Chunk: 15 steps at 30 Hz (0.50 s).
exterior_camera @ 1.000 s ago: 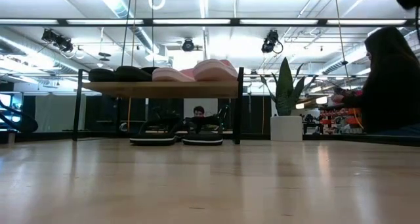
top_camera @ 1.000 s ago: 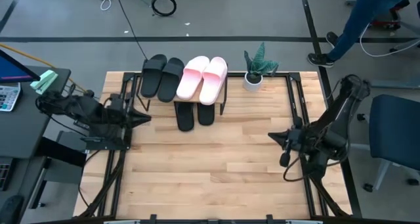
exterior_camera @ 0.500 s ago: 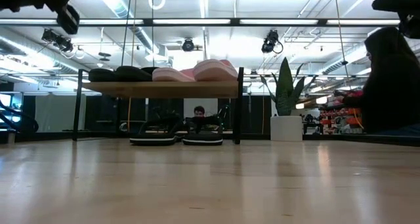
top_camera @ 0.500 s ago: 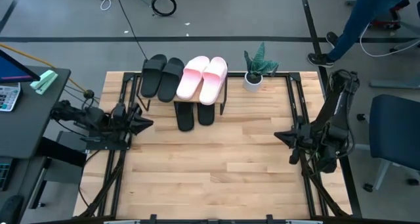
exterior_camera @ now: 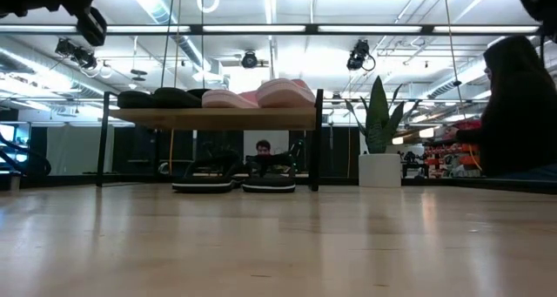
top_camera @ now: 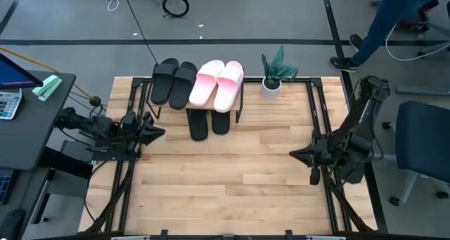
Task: Pick and place slides into the shelf
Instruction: Return to Home Position
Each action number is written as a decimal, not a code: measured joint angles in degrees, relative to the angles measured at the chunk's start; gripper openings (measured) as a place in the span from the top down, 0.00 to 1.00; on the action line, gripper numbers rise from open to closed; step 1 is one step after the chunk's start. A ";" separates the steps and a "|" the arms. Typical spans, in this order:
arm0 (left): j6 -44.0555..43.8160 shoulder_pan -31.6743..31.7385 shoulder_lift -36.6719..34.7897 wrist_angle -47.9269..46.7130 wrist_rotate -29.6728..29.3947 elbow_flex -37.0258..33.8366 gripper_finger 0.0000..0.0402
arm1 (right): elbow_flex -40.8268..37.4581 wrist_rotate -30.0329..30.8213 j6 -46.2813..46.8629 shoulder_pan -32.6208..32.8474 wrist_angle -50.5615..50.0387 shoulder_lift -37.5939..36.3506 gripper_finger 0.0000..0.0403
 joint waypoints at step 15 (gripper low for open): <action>3.94 0.00 -0.52 3.72 0.00 0.05 0.93 | 0.68 -24.47 -30.58 -22.71 17.75 1.30 0.97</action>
